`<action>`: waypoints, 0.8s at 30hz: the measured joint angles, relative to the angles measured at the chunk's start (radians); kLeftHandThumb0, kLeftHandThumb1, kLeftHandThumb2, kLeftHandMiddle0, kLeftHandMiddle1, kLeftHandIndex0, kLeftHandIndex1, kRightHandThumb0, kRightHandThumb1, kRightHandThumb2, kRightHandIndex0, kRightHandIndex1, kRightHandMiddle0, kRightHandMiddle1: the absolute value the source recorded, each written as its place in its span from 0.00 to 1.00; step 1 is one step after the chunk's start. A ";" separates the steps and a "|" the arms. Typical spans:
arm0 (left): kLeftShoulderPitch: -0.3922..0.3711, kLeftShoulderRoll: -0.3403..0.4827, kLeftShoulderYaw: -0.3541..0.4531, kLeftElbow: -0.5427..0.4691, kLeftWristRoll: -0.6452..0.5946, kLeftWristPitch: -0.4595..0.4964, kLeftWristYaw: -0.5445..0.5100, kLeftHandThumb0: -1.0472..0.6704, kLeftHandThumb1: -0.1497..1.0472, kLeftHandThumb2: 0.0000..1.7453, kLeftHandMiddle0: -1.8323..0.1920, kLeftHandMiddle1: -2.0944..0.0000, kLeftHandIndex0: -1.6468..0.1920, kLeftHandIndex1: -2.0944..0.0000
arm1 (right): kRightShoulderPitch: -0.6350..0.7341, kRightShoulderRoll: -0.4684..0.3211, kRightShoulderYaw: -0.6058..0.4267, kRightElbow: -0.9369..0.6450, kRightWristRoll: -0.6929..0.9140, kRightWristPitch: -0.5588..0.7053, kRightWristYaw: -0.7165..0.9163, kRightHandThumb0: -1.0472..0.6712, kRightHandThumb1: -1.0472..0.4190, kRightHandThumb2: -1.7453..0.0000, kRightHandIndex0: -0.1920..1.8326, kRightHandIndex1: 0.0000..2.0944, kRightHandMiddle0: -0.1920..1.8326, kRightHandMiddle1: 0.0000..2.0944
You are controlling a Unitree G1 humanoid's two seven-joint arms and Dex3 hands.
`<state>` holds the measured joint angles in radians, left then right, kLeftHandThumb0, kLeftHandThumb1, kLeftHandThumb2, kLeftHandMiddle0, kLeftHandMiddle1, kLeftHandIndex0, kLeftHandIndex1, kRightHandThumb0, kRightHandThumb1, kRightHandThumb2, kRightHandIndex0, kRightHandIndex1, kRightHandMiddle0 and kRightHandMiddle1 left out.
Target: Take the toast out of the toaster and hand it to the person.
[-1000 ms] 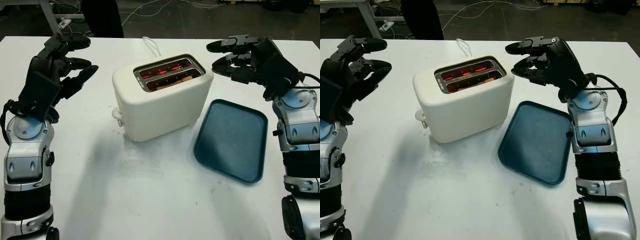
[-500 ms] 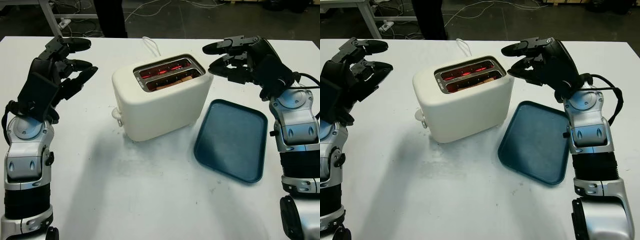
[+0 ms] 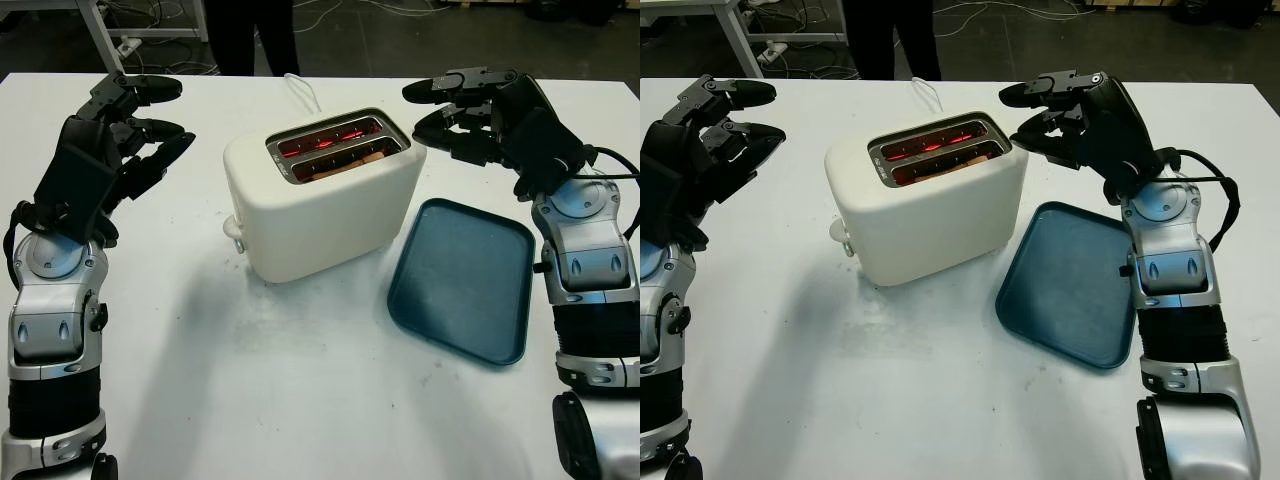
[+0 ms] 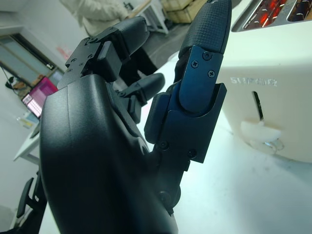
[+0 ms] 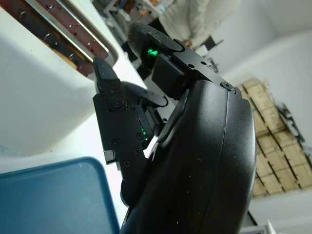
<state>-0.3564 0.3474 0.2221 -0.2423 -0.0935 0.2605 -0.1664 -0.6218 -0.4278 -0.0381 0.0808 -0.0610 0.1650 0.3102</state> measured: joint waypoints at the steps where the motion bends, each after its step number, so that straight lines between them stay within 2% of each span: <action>1: -0.002 0.000 0.000 0.003 -0.004 0.000 0.000 0.15 0.88 0.00 0.79 0.43 0.75 0.55 | 0.000 0.001 0.000 -0.001 0.001 0.000 0.000 0.48 0.12 1.00 0.39 0.38 0.52 0.02; 17: -0.003 0.000 0.000 0.007 -0.013 -0.001 0.000 0.15 0.88 0.00 0.79 0.43 0.76 0.54 | 0.006 -0.002 -0.014 -0.006 0.006 0.023 -0.001 0.45 0.11 1.00 0.33 0.35 0.48 0.00; 24: -0.003 0.000 0.004 0.033 -0.016 -0.031 0.000 0.13 0.89 0.00 0.78 0.42 0.76 0.53 | 0.035 -0.005 -0.051 -0.006 0.018 0.021 -0.001 0.50 0.09 0.99 0.31 0.33 0.45 0.00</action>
<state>-0.3592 0.3474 0.2259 -0.2097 -0.1092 0.2298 -0.1668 -0.5864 -0.4326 -0.0890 0.0748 -0.0433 0.1860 0.3089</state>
